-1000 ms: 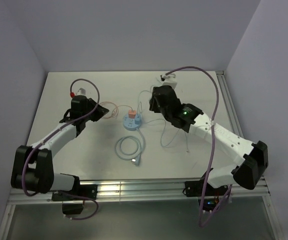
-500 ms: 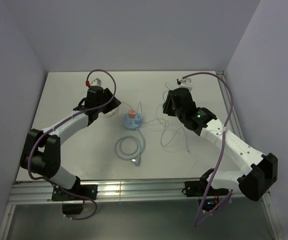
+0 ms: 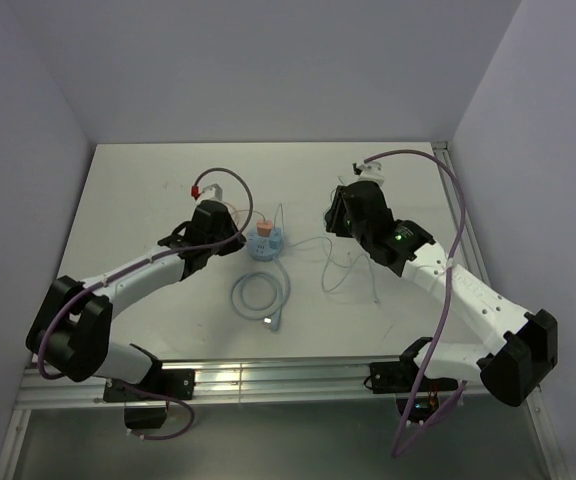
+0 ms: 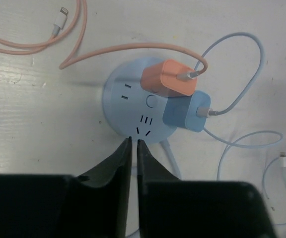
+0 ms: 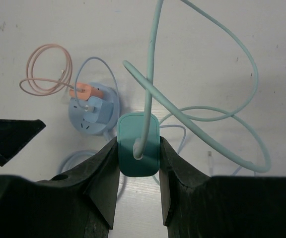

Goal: Insert the plug

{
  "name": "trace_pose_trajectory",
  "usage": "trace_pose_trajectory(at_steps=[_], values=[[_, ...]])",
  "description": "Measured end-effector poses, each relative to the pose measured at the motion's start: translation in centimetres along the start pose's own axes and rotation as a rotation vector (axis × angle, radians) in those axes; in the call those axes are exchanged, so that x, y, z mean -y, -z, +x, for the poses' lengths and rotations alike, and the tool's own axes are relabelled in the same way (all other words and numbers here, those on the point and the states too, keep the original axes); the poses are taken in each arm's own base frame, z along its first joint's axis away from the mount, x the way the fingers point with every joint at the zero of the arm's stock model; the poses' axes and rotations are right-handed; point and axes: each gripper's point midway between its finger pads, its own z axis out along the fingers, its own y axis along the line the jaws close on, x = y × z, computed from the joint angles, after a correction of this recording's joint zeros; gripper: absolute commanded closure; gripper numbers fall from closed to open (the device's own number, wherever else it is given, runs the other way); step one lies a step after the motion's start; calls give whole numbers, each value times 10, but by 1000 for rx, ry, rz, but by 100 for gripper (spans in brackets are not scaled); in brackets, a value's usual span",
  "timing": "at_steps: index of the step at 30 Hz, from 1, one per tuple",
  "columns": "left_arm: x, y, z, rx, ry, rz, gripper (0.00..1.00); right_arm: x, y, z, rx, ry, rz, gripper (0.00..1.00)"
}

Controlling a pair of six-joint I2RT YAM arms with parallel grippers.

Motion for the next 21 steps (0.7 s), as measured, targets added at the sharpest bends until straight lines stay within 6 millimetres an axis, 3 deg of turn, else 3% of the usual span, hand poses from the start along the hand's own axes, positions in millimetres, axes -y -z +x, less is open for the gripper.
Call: trace_pose_trajectory(at_steps=[1, 3, 6, 14, 21], values=[[0, -2, 2, -6, -9, -2, 68, 0, 1, -1, 3, -2, -4, 100], [1, -8, 4, -20, -27, -8, 57, -1, 3, -3, 8, -4, -10, 100], [5, -25, 5, -38, -46, -16, 49, -2, 5, -4, 14, -8, -19, 100], [3, -69, 5, -88, -78, -69, 48, 0, 6, 2, 7, -5, -29, 100], [-22, -87, 7, -124, -83, -115, 34, -1, 5, 8, -6, 1, -40, 100]])
